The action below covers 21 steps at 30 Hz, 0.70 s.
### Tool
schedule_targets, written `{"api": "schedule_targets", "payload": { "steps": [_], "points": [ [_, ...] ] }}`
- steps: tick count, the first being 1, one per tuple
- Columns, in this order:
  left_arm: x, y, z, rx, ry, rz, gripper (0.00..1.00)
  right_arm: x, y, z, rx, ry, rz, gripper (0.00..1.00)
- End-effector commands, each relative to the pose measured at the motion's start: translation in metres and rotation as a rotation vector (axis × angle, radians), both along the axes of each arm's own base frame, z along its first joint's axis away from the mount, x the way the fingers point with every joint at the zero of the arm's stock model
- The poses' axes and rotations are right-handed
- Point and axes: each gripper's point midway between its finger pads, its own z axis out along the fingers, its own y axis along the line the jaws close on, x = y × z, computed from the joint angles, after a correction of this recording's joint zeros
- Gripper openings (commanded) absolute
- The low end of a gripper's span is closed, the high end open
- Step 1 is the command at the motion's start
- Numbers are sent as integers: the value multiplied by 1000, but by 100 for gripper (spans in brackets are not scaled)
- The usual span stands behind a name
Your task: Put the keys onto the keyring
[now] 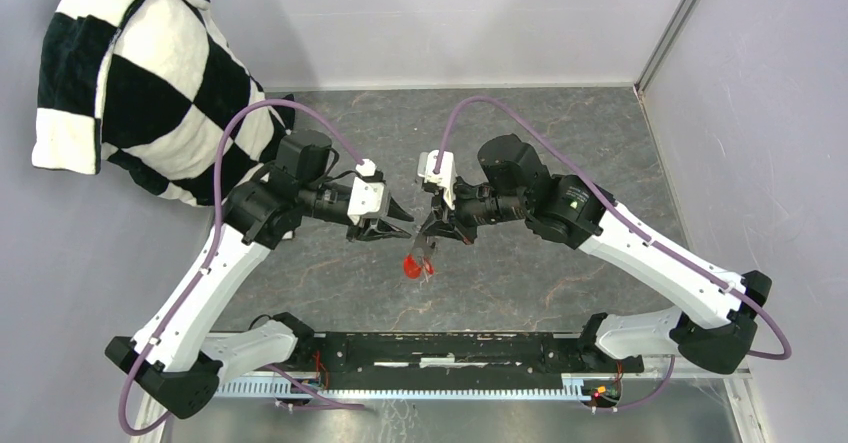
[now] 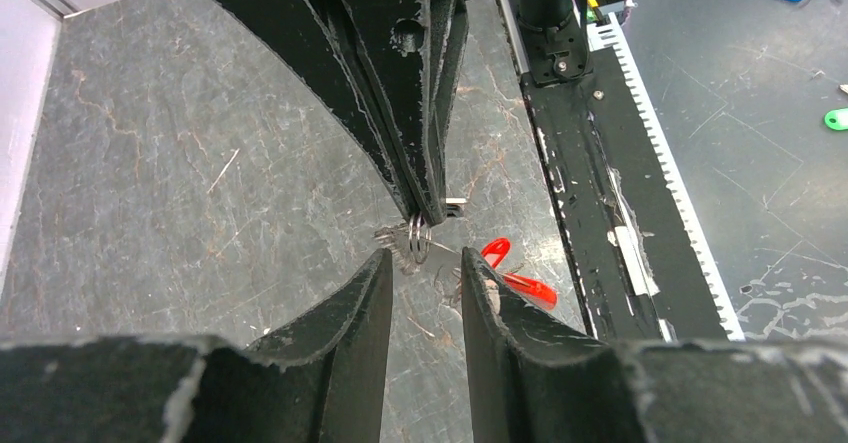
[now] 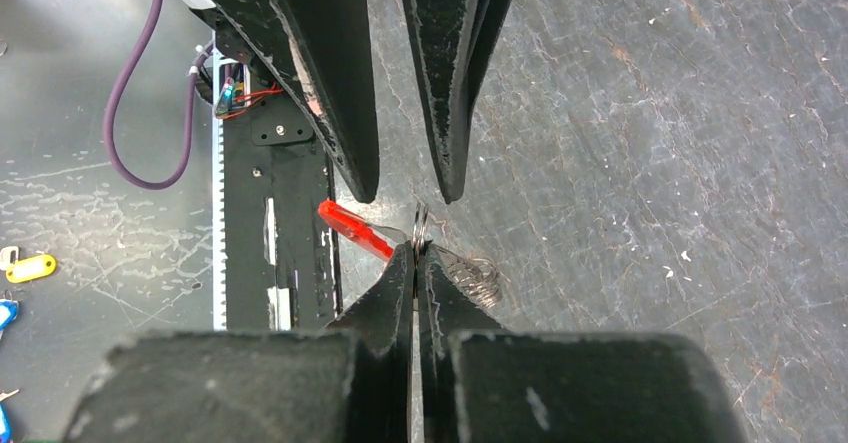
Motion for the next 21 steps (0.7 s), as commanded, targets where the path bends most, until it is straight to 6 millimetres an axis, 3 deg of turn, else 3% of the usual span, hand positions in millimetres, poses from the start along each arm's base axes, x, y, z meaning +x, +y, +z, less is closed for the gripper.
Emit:
{"api": "schedule_targets", "payload": {
  "steps": [1,11,21],
  "points": [
    [-3,2,23,-48,-108,-13,38,-1,7,32,81,-54,22,0],
    [5,-2,15,-46,-113,-7,43,-7,14,32,88,-35,60,0],
    [2,-1,0,9,-52,-21,32,-6,16,30,67,-33,62,0]
  ]
}}
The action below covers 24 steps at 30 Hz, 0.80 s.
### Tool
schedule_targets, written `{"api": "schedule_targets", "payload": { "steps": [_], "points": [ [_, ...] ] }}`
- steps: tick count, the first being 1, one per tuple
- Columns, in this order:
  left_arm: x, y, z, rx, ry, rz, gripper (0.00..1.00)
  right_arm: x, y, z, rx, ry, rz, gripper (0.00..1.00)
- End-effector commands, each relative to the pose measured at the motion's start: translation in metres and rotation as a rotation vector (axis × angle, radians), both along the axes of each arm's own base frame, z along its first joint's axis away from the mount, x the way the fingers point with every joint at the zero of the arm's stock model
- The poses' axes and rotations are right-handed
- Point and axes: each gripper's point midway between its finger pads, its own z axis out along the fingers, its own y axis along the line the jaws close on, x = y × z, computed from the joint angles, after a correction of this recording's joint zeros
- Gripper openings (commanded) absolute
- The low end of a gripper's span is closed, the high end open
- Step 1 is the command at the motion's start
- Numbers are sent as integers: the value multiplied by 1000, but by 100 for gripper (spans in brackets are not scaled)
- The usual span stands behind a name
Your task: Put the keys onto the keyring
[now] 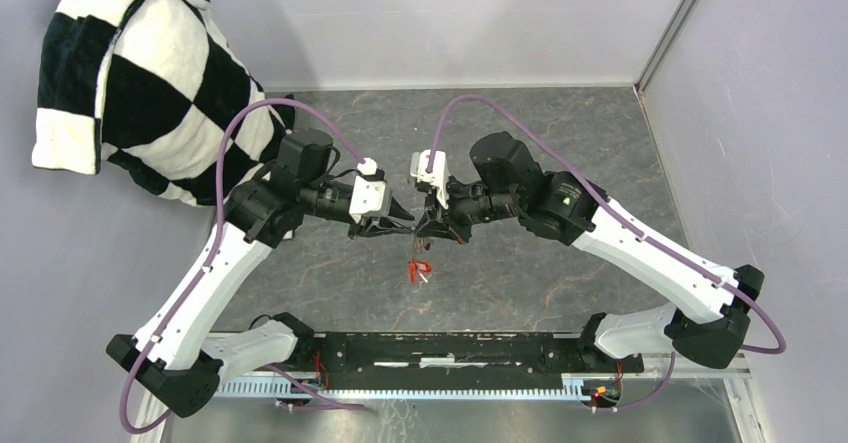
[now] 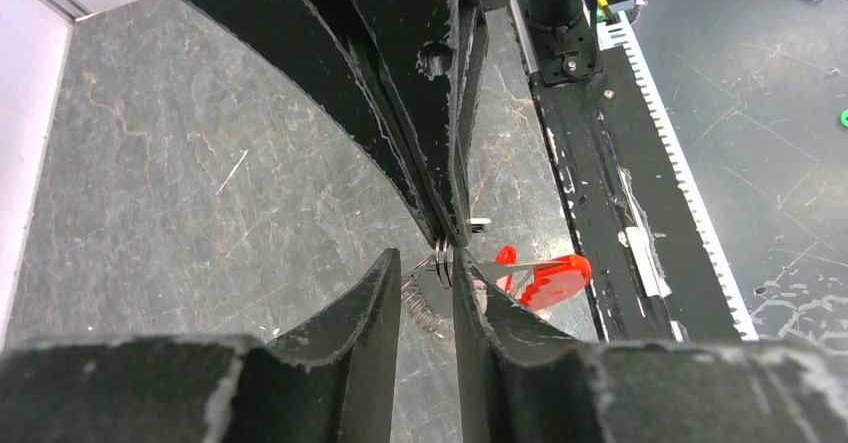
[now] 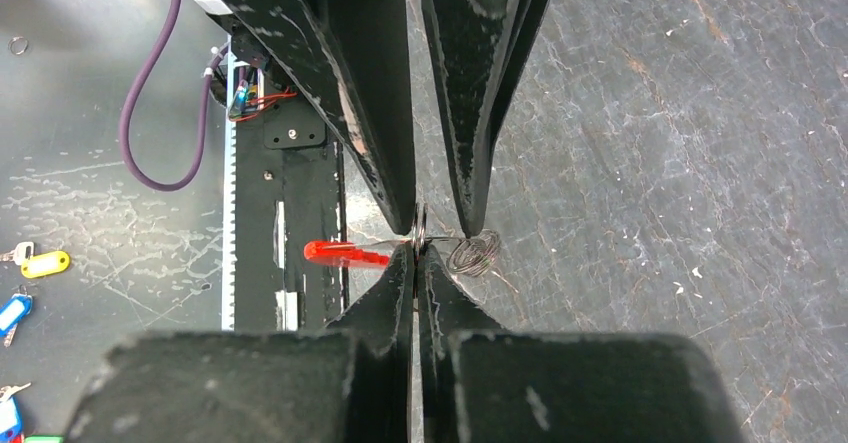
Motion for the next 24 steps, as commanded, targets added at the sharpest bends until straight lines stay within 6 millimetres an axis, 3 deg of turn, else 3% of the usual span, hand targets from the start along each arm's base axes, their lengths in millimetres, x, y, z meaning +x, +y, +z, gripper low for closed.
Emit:
{"api": "schedule_targets", "payload": {
  "steps": [1,5,12,15,18,24],
  "points": [
    [-2,0,-5,32,-14,-25,31,-1,7,27,67,-43,25,0],
    [-2,0,-6,49,-9,-39,24,-1,8,26,63,-40,29,0],
    [-5,-1,-5,36,-23,-62,2,-1,10,27,65,-35,29,0],
    [-6,-1,-6,36,-18,-69,2,0,12,29,73,-26,16,1],
    [-3,-3,-2,11,-12,-41,2,7,7,37,100,-37,-46,27],
    [10,-13,37,-230,51,134,2,23,-22,60,258,-75,-240,60]
  ]
}}
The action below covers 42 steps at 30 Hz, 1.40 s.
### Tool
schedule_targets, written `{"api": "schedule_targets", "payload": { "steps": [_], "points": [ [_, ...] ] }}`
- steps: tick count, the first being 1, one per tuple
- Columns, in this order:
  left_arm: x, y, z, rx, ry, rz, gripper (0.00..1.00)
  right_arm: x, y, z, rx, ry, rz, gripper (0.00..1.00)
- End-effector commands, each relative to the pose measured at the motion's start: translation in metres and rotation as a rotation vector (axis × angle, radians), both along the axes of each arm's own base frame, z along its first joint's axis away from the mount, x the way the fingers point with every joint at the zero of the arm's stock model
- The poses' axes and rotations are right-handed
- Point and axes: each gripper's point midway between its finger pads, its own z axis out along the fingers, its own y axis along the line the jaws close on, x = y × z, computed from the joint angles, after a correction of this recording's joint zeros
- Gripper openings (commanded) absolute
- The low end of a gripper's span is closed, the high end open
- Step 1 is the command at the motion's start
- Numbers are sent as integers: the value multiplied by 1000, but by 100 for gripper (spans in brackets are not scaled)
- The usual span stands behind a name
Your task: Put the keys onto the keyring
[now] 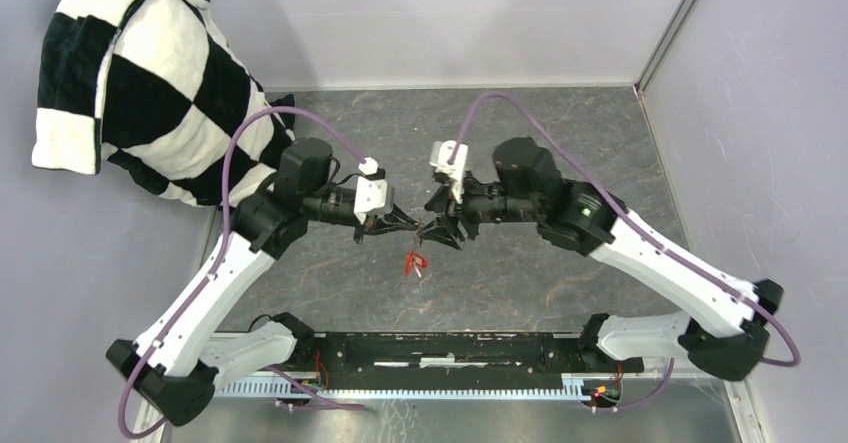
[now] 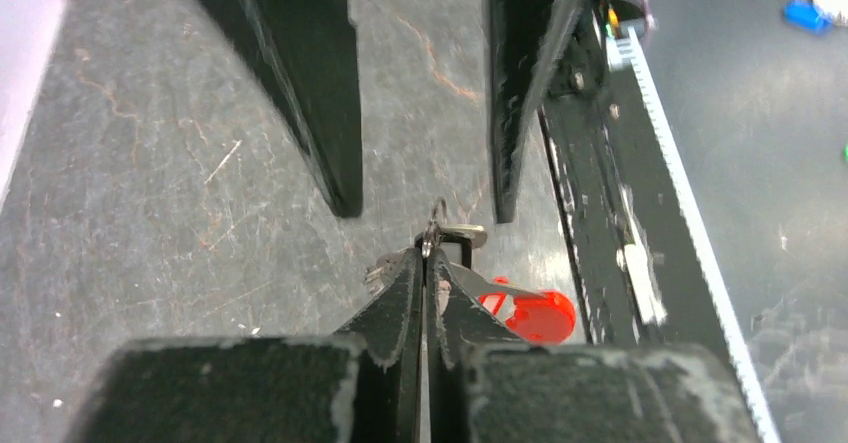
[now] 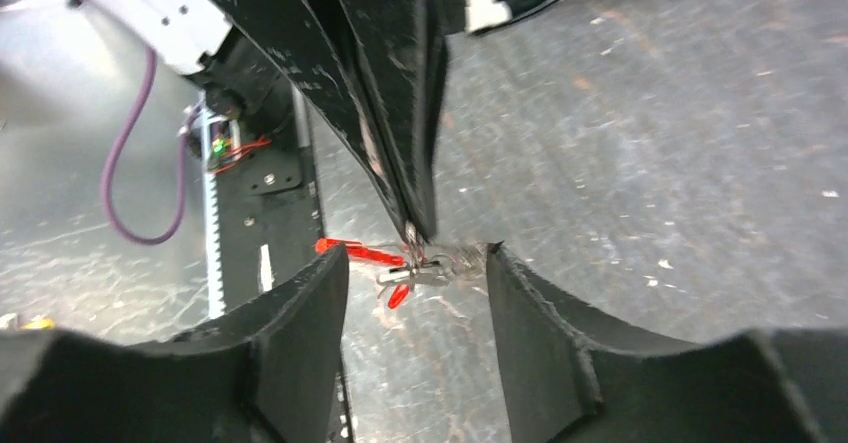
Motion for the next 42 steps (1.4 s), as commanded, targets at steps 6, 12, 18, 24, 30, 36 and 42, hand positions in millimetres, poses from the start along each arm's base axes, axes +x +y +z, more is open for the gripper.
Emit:
{"api": "schedule_targets", "payload": {
  "steps": [6,12,18,24,30,36,42],
  "points": [
    [-1,-8,80,-393,23,142,2,0,-35,66,394,-66,-184,67],
    [-4,-8,84,-415,6,125,2,-10,-28,70,468,-33,-122,57],
    [-5,-6,88,-436,-8,137,2,-9,-21,71,484,-9,-106,51],
    [-9,-5,83,-425,-6,120,2,-6,-22,78,511,-21,-114,42],
    [-11,-5,82,-420,-11,109,2,-5,-22,85,509,-26,-107,26],
    [-12,-5,82,-417,-13,101,2,-6,-19,84,502,-21,-87,6],
    [-11,-5,83,-416,-31,99,2,-6,-21,76,472,-7,-96,0]
  ]
}}
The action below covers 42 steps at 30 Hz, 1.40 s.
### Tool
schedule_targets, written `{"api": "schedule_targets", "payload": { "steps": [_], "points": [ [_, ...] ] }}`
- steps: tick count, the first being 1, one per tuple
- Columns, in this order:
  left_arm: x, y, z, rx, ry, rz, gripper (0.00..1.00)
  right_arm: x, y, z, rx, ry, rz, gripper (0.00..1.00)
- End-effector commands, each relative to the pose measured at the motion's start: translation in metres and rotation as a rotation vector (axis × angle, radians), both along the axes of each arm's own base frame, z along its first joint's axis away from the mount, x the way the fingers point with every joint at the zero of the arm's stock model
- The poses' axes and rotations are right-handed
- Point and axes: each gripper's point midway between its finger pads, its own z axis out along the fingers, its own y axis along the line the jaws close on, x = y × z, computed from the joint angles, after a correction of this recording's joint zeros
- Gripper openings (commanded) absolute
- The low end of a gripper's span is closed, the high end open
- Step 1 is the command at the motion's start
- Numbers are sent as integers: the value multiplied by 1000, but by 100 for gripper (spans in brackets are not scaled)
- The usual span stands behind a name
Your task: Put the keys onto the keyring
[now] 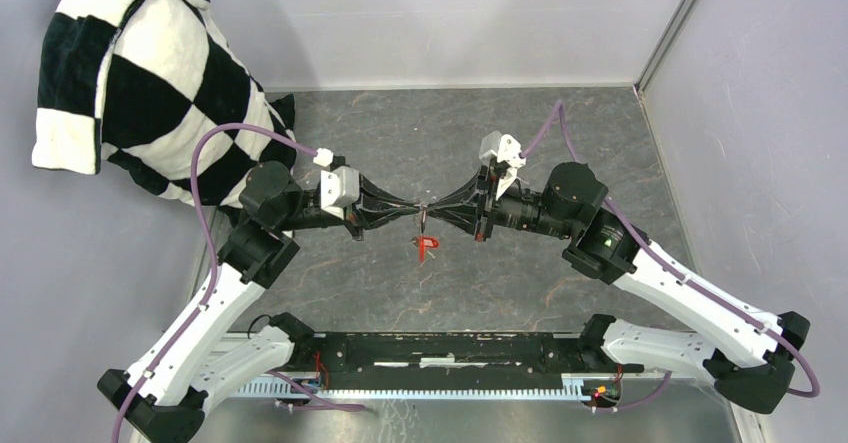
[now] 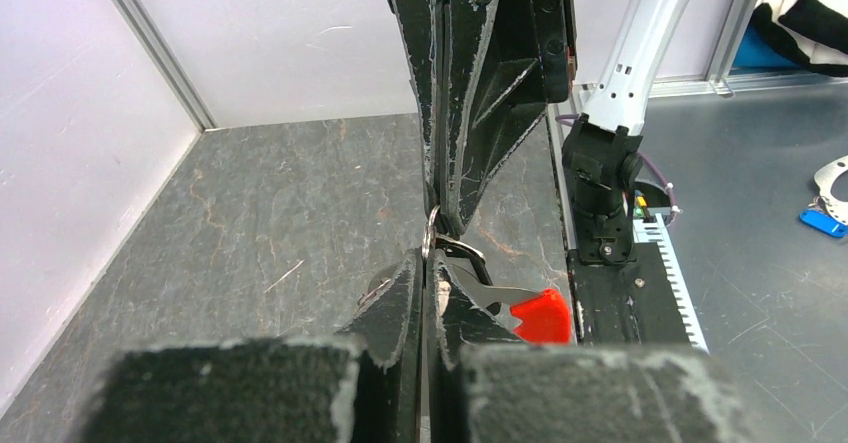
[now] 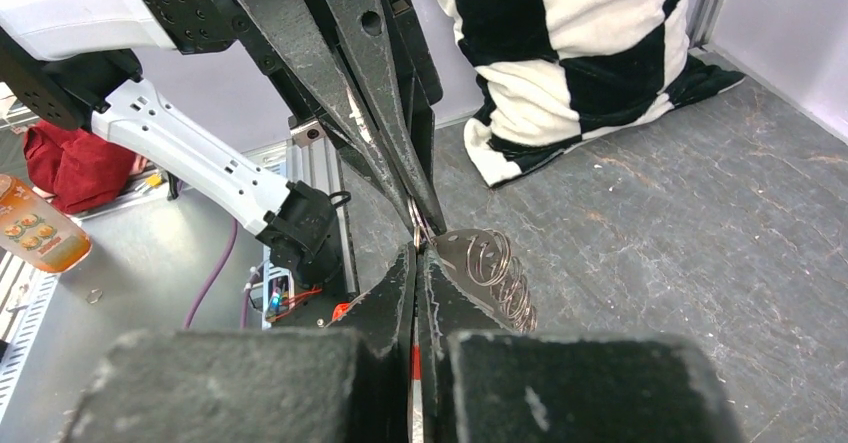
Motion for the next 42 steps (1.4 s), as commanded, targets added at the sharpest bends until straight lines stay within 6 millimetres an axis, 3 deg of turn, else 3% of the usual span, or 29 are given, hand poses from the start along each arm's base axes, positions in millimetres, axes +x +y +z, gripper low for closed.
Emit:
{"api": "schedule_targets", "payload": {
  "steps": [1,16,22,31,40,42],
  "points": [
    [-6,1,14,-34,-43,-18,2,-2,-5,18,24,-24,-3,0],
    [-9,1,23,-59,-81,-33,2,1,-10,-10,-61,35,-23,0],
    [-13,0,25,-61,-84,-57,2,1,-2,-20,-91,68,14,0],
    [-27,-1,21,-34,-117,-150,2,0,12,-19,-110,76,98,0],
    [-31,0,11,4,-113,-176,2,0,11,-8,-83,59,133,0],
    [-32,0,12,0,-114,-175,2,2,7,-10,-91,50,118,18]
  ]
}}
